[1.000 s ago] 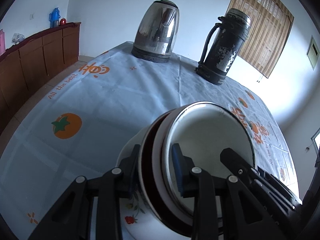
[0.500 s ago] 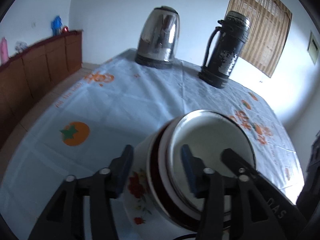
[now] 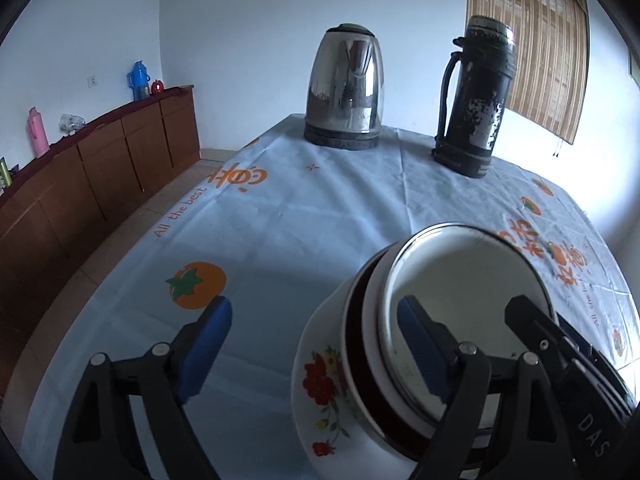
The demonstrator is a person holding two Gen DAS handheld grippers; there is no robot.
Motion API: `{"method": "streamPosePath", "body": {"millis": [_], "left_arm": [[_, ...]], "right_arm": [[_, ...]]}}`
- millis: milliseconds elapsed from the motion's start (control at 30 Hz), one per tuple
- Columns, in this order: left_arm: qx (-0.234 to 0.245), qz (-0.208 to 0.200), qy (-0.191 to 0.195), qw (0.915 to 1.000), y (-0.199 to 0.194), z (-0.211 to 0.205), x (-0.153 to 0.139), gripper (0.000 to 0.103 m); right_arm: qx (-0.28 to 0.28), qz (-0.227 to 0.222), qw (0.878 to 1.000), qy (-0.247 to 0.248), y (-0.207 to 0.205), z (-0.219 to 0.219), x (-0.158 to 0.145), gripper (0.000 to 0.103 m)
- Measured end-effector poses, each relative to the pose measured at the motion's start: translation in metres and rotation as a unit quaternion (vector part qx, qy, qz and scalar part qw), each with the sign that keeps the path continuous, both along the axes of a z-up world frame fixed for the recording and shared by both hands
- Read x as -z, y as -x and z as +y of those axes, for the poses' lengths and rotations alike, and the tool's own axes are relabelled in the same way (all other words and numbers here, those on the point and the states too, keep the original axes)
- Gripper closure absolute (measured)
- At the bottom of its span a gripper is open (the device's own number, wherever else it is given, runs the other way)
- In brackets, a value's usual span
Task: Organize plates and bowls
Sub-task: 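Open both grippers to release the bowls on the plates, then withdraw both grippers away from the stacked dishes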
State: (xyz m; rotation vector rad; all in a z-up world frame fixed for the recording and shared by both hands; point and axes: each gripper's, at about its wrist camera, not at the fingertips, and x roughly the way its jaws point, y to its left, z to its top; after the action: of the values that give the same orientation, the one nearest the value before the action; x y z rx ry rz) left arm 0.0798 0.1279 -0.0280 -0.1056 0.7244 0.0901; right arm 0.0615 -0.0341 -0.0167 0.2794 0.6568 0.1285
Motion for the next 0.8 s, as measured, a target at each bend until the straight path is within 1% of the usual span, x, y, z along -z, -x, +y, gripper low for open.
{"method": "streamPosePath", "body": {"millis": [200, 400, 467, 567, 733, 800], "left_arm": [[-0.005, -0.003, -0.007, 1.0000, 0.0012, -0.0009, -0.0002, 0.017], [-0.010, -0.003, -0.012, 0.9999, 0.0007, -0.0006, -0.0002, 0.016], [-0.010, -0.005, -0.013, 0.9999, 0.0008, -0.0007, -0.0004, 0.016], [-0.007, -0.006, -0.017, 0.9998, 0.0008, -0.0017, 0.0001, 0.016], [-0.004, 0.001, -0.013, 0.9999, -0.0003, -0.0014, 0.0022, 0.016], [-0.005, 0.002, -0.011, 0.9999, -0.0007, -0.0002, 0.0029, 0.017]], "right_arm": [[0.002, -0.007, 1.000, 0.018, 0.0023, 0.0035, -0.0007, 0.049], [-0.003, 0.004, 0.999, 0.042, 0.0014, 0.0098, -0.0036, 0.049], [-0.005, 0.008, 0.999, 0.038, 0.0011, 0.0095, -0.0039, 0.049], [-0.002, 0.002, 1.000, 0.010, 0.0033, 0.0038, -0.0041, 0.049], [0.001, 0.012, 1.000, 0.021, 0.0014, 0.0049, -0.0024, 0.049], [-0.001, 0.015, 0.999, 0.033, 0.0009, 0.0078, -0.0032, 0.049]]}}
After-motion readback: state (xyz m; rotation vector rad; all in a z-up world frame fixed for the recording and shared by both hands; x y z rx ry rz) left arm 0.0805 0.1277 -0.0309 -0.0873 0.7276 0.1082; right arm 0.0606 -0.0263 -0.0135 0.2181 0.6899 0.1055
